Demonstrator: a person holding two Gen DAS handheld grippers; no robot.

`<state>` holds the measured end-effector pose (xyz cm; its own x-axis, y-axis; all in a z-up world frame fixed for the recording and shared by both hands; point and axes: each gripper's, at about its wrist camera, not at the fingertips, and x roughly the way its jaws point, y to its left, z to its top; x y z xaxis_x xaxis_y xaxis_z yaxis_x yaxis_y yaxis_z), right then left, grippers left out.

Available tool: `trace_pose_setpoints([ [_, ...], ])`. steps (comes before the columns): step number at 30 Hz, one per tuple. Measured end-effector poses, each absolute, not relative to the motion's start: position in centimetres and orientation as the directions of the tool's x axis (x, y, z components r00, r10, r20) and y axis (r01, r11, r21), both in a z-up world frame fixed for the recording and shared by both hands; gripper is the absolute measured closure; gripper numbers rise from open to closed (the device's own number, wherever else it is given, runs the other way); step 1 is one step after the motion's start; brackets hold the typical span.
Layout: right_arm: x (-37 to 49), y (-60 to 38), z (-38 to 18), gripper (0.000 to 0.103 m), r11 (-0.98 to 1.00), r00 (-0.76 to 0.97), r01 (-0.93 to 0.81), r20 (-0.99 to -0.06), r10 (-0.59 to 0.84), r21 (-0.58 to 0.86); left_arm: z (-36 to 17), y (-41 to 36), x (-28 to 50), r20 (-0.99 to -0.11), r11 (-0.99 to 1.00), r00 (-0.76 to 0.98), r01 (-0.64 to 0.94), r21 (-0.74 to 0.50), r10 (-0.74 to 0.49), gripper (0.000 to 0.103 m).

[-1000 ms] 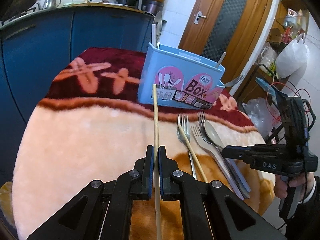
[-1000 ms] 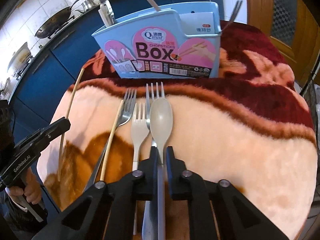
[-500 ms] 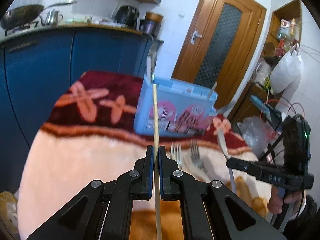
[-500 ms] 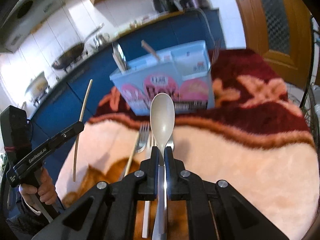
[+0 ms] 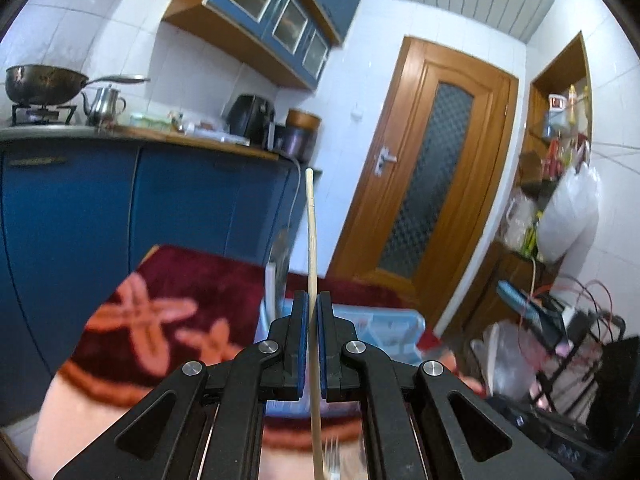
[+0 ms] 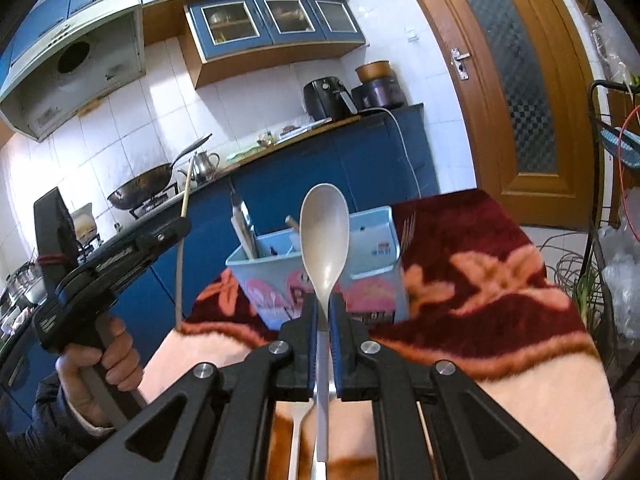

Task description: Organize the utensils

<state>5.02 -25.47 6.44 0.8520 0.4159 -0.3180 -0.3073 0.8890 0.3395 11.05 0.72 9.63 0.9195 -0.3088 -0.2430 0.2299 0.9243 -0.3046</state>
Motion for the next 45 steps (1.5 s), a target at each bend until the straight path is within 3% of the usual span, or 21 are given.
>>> trace_pose_setpoints([
  [12,8.5,-26.4,8.5,0.095,0.896,0.881,-0.307,-0.260,0.396,0.321,10.9,-0.8,16.2,-0.078,0.946,0.977,0.169,-0.277,-0.198,0.099],
  [26,13.9,-25.8,10.6,0.095,0.933,0.946,-0.258,-0.129,0.297,0.251,8.1,-2.1,18.0,-0.080,0.969,0.988,0.110,-0.222,-0.131,0.099],
  [39,16.0,-23.7,8.0,0.094,0.952,0.939,-0.258,-0.188,0.287,0.164,7.1,-2.6,17.9,-0.091,0.971,0.986,0.116,-0.207,-0.137,0.099],
  [40,16.1,-23.5,7.9,0.093,0.951,0.936,-0.263,-0.194,0.292,0.165,7.1,-2.6,17.9,-0.092,0.971,0.986,0.117,-0.209,-0.138,0.099],
  [42,16.0,-23.4,7.8,0.079,0.949,0.934,-0.267,-0.198,0.298,0.166,7.0,-2.6,17.8,-0.094,0.970,0.986,0.118,-0.214,-0.140,0.097],
  [45,15.8,-23.4,7.7,0.075,0.948,0.933,-0.274,-0.192,0.303,0.164,7.1,-2.7,17.7,-0.096,0.971,0.986,0.116,-0.211,-0.139,0.082],
])
